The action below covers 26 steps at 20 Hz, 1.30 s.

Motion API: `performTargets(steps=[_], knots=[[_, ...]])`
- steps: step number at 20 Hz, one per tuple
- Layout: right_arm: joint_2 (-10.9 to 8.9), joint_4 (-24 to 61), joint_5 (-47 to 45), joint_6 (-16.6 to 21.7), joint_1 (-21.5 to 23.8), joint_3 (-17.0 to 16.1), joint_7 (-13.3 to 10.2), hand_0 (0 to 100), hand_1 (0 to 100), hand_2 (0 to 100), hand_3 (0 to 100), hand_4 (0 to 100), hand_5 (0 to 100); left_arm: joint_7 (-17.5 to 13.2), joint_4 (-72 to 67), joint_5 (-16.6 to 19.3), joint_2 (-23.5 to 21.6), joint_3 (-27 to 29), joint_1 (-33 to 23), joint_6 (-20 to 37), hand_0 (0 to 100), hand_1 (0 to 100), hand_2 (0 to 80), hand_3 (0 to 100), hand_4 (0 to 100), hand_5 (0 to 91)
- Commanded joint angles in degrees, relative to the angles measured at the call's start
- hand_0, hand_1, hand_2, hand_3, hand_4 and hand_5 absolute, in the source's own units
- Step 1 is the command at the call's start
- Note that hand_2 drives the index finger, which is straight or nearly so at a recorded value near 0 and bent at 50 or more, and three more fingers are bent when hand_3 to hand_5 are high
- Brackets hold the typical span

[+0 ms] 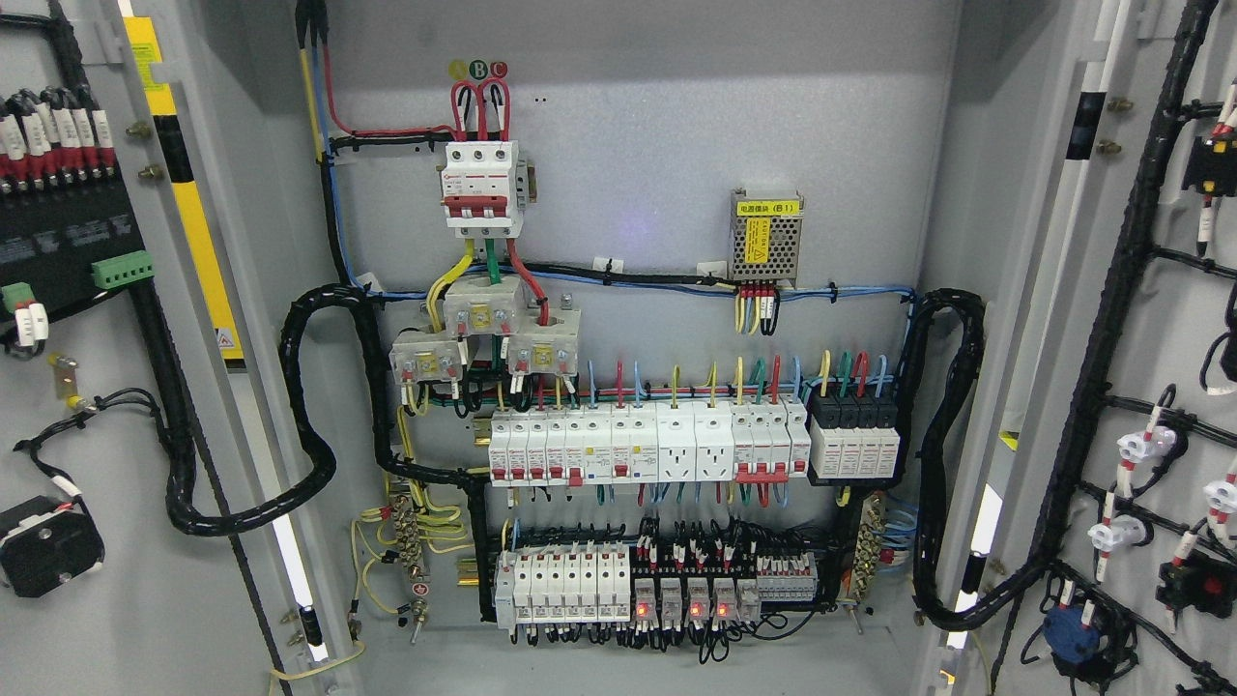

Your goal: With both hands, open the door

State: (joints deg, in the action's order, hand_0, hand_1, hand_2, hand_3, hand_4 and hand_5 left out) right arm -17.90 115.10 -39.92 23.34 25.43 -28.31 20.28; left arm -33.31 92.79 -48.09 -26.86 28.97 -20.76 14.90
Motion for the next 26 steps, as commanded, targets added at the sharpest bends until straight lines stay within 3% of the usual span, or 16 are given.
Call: performTargets(steps=[1,14,21,26], knots=[[-0.21,-1.20,-0.07,0.04,-0.73,-0.96,-0.15,22,1,0,0,0,0,0.00,-3.58,-0.16,-1.97,0.39,0.72,-0.13,0,0,0.0,0,0,0.0],[-0.73,0.12,-3.14,0.66,0.68,0.53,-0.07,22,1,0,0,0,0,0.00,-2.79,-1.83,-1.97,0.56,2.13,-2.06,0,0,0.0,0,0,0.0],[-3.80,1.26,-3.41,0.66,0.07,6.41,-0.15,22,1,0,0,0,0,0.00,2.74,-2.01,-1.88,0.91,2.13,-4.26,0,0,0.0,0,0,0.0],[-3.99,1.70,-3.41,0.66,-0.20,9.84,-0.15,22,1,0,0,0,0,0.09,8.37,-2.63,-1.79,-0.22,1.78,-5.31,0,0,0.0,0,0,0.0]])
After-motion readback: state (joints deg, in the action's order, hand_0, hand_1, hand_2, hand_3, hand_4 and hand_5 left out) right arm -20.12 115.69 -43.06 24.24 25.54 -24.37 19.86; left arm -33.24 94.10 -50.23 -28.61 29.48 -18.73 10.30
